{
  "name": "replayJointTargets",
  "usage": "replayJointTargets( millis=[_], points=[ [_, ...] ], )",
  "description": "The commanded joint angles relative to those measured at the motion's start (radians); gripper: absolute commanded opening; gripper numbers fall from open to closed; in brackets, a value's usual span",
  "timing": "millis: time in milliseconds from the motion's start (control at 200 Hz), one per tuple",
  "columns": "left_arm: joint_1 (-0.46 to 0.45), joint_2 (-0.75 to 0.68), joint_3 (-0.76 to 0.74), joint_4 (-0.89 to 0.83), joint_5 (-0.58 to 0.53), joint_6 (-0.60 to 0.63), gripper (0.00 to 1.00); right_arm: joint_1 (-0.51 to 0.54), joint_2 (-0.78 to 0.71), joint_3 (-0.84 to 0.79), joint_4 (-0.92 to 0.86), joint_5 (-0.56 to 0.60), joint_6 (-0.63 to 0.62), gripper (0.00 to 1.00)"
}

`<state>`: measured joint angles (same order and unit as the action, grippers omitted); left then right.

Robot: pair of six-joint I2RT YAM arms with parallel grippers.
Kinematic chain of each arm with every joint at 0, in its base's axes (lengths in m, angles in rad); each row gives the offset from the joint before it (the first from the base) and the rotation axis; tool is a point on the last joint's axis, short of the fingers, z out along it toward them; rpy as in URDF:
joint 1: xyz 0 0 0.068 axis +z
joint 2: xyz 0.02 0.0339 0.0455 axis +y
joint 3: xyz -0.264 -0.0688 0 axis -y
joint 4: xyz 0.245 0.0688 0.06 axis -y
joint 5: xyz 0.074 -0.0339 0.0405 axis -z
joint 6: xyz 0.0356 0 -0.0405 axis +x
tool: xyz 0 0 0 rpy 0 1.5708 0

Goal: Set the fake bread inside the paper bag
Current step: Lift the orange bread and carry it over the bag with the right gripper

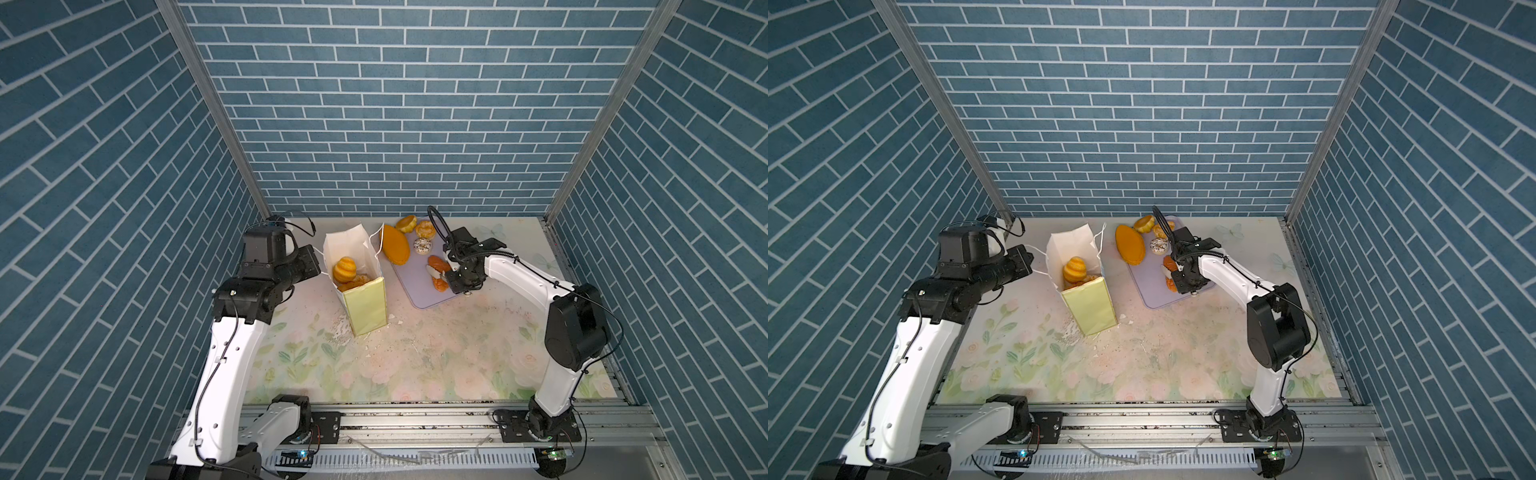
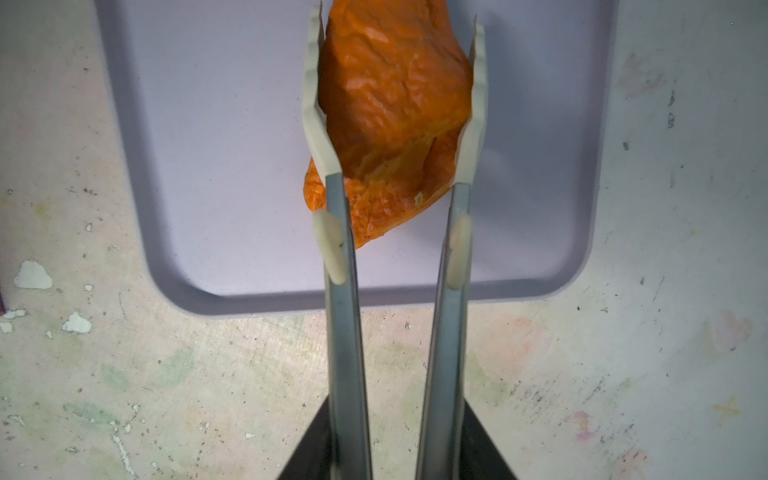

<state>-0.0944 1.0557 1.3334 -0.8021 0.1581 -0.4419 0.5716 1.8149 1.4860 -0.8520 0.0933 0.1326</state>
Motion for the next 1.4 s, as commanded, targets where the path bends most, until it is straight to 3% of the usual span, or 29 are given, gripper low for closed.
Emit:
replayJointTargets(
  millis=[0, 385, 700, 1020, 1190, 1395],
  points=[
    [-0.005, -0.007, -0.004, 0.018, 0.000, -0.002, 0.00, 0.007, -0.074, 0.041, -0.024, 0.014, 0.001, 0.28],
    [-0.005, -0.014, -0.012, 0.021, 0.003, -0.001, 0.00, 0.005, -0.265, 0.076, -0.002, 0.006, 0.025, 0.24],
    [-0.005, -0.008, -0.014, 0.027, 0.009, 0.003, 0.00, 0.034, -0.377, 0.247, 0.059, -0.048, 0.000, 0.24],
    [-0.005, 0.007, -0.009, 0.040, 0.027, 0.006, 0.00, 0.223, -0.262, 0.576, 0.066, -0.128, -0.142, 0.24],
    [-0.005, 0.013, 0.003, 0.038, 0.038, 0.007, 0.00, 0.331, -0.187, 0.658, 0.060, -0.175, -0.180, 0.24],
    [-0.005, 0.012, 0.006, 0.034, 0.049, 0.006, 0.00, 0.413, -0.121, 0.659, 0.013, -0.130, -0.171, 0.25]
  ],
)
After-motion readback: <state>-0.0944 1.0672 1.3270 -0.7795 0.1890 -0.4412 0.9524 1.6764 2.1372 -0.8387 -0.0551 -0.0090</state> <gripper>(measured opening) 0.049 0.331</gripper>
